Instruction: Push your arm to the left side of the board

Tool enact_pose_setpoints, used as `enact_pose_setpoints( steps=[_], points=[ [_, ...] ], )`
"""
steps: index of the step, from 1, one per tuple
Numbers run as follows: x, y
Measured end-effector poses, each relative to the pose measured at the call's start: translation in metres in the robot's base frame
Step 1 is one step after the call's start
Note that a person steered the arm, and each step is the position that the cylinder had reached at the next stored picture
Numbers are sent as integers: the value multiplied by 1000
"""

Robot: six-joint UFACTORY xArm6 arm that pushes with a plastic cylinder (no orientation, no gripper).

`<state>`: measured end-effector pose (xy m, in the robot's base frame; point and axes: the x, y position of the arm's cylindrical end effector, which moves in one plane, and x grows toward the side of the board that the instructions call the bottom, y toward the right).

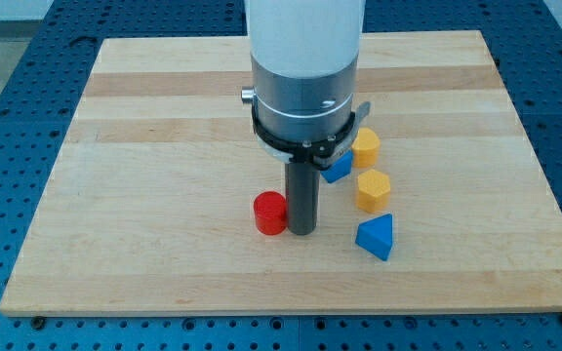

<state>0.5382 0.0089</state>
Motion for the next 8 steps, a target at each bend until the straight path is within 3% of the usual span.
enact_pose_setpoints(
  steps=[3,4,5,8],
  points=[
    [27,125],
    [27,122],
    [27,79],
    [29,-127]
  ],
)
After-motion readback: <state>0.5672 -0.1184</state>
